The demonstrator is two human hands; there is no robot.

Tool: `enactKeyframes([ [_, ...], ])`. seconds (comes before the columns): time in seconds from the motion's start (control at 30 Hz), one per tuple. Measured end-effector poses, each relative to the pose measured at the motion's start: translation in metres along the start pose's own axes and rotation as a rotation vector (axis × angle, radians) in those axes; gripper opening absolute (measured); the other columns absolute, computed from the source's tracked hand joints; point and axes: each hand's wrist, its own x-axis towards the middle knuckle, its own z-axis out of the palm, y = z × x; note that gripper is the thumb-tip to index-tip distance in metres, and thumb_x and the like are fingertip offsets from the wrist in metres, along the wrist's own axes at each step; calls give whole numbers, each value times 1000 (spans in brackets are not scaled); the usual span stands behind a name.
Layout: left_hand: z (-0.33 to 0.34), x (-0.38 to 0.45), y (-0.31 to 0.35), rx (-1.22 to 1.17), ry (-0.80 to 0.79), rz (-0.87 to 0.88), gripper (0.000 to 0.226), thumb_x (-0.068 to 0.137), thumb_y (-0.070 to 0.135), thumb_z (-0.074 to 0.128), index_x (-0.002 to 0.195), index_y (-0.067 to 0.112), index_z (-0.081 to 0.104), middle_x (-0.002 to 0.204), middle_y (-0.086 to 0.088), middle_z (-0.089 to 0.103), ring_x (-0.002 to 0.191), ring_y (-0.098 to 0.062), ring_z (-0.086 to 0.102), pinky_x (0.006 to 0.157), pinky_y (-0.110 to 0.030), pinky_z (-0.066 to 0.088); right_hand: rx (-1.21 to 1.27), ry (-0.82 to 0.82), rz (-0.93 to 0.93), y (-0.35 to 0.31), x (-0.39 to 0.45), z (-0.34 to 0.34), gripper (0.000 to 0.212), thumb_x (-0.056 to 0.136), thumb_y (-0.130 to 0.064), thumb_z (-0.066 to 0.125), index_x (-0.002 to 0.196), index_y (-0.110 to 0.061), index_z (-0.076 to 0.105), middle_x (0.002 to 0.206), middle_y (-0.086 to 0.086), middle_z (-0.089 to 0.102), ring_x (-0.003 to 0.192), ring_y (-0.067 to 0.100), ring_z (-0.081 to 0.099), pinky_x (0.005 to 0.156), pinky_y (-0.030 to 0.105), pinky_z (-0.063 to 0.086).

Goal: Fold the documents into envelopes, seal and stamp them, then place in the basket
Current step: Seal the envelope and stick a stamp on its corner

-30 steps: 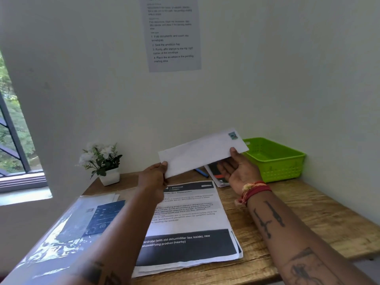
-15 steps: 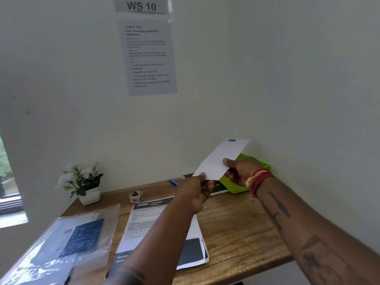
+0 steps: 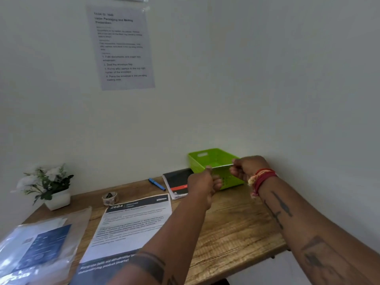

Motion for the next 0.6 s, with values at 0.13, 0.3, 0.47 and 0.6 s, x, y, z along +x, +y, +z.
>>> enactKeyframes([
  [0.13,-23,3,1,128,17,44,12,102,10,52,98,4,62,82,-16,64,58,-18,58,52,-26,51,56,23,-19,10,25,-8,27,95,7,58,121,13,56,82,15,62,58,18,67,50,24,58],
  [0.3,-53,6,11,226,43,85,18,102,8,52,89,5,64,83,-16,68,63,-20,61,55,-28,54,192,153,-68,41,15,9,43,92,6,61,132,1,48,73,13,67,79,28,72,82,44,61],
  [0.47,-91,-1,32,493,80,222,16,99,10,55,85,9,64,81,-14,69,60,-23,63,54,-28,52,7,123,-265,58,-45,60,11,95,-14,63,101,-4,62,60,11,62,47,25,65,51,39,59],
  [0.6,-143,-2,46,1119,208,318,17,89,19,57,85,13,72,88,-8,75,84,-28,71,73,-34,57,-459,-335,-429,59,-72,115,13,91,-22,68,87,-9,69,67,7,69,56,20,67,61,40,59],
])
